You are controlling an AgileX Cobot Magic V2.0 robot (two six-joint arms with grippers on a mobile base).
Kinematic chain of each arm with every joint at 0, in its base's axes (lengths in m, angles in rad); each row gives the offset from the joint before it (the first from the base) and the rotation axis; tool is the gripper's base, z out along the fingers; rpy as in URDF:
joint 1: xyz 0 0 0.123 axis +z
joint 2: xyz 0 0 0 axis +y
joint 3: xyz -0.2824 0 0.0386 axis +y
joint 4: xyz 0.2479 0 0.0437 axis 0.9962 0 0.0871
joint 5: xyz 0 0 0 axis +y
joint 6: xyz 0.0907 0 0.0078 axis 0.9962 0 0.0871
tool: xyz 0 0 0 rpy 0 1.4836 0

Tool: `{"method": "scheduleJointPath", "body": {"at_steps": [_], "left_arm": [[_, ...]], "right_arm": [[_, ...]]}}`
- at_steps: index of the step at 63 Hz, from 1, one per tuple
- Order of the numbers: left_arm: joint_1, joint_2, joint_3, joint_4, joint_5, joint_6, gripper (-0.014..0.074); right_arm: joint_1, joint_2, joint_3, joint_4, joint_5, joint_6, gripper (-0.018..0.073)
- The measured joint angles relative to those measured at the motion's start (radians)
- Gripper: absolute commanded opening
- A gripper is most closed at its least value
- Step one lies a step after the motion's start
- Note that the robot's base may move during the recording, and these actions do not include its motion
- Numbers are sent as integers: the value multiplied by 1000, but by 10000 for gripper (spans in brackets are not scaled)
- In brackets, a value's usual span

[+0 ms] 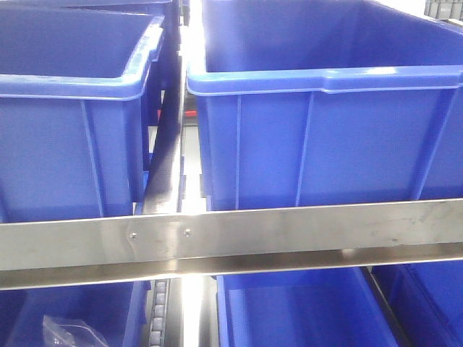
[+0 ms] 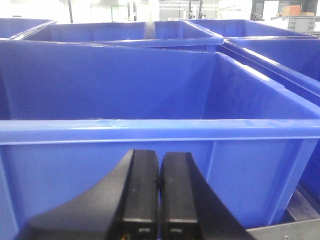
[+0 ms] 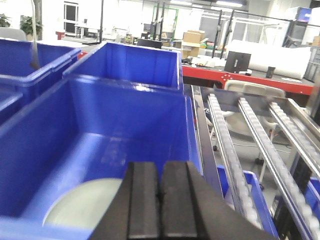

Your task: Place green plate on second shelf with right arm

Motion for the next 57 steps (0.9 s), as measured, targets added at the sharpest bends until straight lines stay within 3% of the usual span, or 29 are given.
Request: {"method": "scheduleJointPath", "body": {"at_steps": [3, 10, 26, 57], "left_arm": [[0, 0, 0, 0, 0, 0, 130], [0, 0, 0, 0, 0, 0, 130], [0, 0, 0, 0, 0, 0, 130], [0, 0, 0, 0, 0, 0, 130]], "right_arm": [[-9, -48, 47, 54, -2, -69, 23], [-32, -161, 164, 102, -22, -125, 23], [-54, -379, 408, 169, -107, -122, 23], [-56, -401, 489, 154, -46, -100, 23]]}}
